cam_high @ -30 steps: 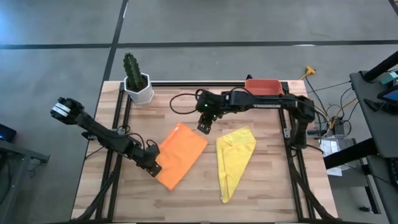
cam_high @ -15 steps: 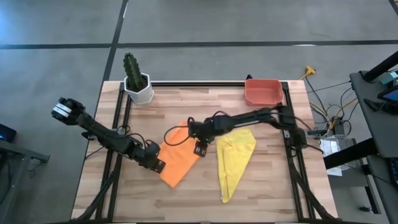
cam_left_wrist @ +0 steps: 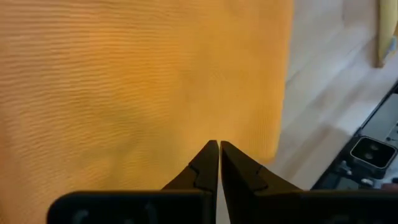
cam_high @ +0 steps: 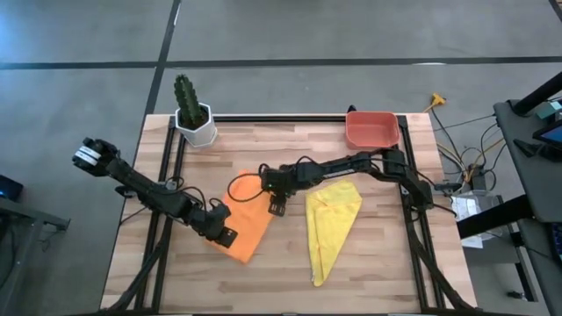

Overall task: Roll microfiber towels into tight, uniform cylinder then place into a basket
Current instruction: Fold the orange towel

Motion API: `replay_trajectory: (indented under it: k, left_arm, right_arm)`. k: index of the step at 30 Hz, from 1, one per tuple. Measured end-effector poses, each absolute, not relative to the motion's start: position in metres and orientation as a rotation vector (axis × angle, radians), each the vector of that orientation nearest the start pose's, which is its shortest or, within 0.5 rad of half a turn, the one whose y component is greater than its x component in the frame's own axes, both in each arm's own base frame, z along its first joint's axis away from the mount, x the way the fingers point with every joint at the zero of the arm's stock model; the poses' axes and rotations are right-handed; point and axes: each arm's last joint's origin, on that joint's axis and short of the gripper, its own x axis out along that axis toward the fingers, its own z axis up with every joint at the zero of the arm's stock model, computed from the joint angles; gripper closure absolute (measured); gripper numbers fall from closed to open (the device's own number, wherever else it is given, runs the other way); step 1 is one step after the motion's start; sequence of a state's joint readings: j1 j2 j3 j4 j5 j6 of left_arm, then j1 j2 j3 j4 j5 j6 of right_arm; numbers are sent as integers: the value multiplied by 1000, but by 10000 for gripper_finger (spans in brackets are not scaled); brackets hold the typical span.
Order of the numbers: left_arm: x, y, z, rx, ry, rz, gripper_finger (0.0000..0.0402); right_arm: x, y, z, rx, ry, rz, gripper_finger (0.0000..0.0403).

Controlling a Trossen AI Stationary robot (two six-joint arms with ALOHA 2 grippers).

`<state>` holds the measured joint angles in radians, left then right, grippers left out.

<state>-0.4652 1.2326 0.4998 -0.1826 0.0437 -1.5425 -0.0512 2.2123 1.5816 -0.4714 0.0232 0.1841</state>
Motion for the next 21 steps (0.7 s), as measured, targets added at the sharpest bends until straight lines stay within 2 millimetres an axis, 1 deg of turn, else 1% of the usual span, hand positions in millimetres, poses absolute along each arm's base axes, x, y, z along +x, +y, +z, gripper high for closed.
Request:
replay_trajectory:
  k: [5,8,10,13,14,16,18,21]
  left_arm:
    - [196,-100,158,-1207,1049,310,400]
    - [200,-102,157,-1211,1065,302,400]
    - [203,-104,157,-1220,1067,283,400]
    - [207,-107,157,-1228,1048,254,400]
    - [209,-108,158,-1227,1035,232,400]
    - [210,-108,161,-1217,1013,192,400]
    - [209,-108,164,-1205,1009,180,400]
    - [204,-105,168,-1192,1013,191,400]
  right_arm:
    - [462,-47,127,19,1014,-108,250]
    - [464,-59,126,-21,994,-102,250]
    - [463,-66,126,-22,992,-121,250]
    - [460,-75,132,-53,995,-205,250]
    - [459,-77,136,-65,993,-233,250]
    - [457,-81,151,-101,967,-278,250]
    - [452,-81,171,-130,951,-292,250]
    - [439,-78,204,-141,945,-283,250]
